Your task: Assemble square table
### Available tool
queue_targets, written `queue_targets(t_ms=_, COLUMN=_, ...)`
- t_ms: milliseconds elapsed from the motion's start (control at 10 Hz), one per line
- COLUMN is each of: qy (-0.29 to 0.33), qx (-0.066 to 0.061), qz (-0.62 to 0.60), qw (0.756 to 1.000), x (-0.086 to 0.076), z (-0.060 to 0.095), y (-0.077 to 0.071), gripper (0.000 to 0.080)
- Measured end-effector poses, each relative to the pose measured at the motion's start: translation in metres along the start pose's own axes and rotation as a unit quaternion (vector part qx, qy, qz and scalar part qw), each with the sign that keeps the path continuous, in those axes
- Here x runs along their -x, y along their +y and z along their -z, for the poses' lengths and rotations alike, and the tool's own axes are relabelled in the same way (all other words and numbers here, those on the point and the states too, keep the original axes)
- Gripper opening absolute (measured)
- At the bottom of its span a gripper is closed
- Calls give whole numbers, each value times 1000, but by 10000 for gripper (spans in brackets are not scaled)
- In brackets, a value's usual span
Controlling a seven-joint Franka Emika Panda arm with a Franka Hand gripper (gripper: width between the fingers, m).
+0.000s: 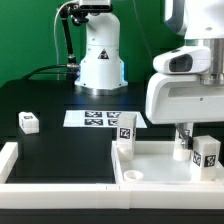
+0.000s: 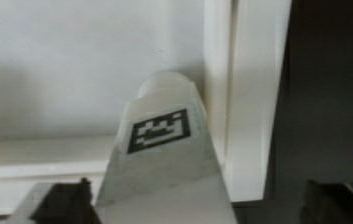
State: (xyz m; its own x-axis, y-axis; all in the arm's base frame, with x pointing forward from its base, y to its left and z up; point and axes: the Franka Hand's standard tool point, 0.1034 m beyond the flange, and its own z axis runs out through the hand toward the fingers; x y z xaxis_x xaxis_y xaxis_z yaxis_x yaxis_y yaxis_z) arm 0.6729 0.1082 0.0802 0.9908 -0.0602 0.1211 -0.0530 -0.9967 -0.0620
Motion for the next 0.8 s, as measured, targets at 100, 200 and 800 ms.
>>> queue_targets(t_ms=100, qy=0, qx=0, qz=-23, qw=1000, x=0, z=0, y=0, gripper=444)
queue_targets(t_ms=200, qy=0, qx=0, qz=-66, qw=998, x=0, z=0, y=0, gripper=293)
queue_targets(t_ms=800, qy=-15, qx=10, qz=-448, qw=894, x=-5, z=-1, y=5, gripper=294)
